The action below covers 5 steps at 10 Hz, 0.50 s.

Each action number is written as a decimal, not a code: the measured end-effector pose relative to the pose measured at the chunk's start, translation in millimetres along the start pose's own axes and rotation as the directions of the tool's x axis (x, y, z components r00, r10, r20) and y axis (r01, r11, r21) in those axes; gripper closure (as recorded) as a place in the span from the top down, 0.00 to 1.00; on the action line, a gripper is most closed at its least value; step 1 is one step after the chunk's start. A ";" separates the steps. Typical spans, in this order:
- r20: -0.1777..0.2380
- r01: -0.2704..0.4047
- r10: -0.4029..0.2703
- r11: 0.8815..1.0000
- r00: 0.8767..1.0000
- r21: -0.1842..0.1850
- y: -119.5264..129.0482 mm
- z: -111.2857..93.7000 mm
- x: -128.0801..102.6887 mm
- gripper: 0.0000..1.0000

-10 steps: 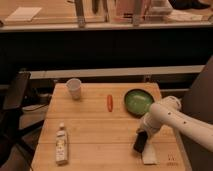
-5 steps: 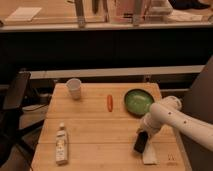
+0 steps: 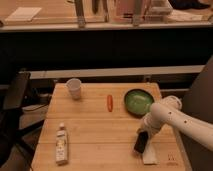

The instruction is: Place the eraser on the white sponge

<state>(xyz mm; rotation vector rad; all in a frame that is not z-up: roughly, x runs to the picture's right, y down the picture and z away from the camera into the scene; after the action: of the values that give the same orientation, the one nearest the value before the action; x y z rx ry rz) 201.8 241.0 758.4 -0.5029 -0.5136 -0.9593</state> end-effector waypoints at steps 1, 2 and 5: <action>0.001 0.000 0.000 1.000 1.000 0.000 0.3 -0.2 0.4 0.55; 0.002 -0.001 0.001 1.000 1.000 -0.001 1.2 -0.2 0.4 0.55; 0.005 0.000 0.000 1.000 1.000 -0.003 2.2 0.0 0.5 0.53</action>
<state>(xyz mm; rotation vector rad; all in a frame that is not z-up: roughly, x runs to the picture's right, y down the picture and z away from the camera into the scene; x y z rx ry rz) 203.9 241.8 758.3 -0.5086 -0.5171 -0.9594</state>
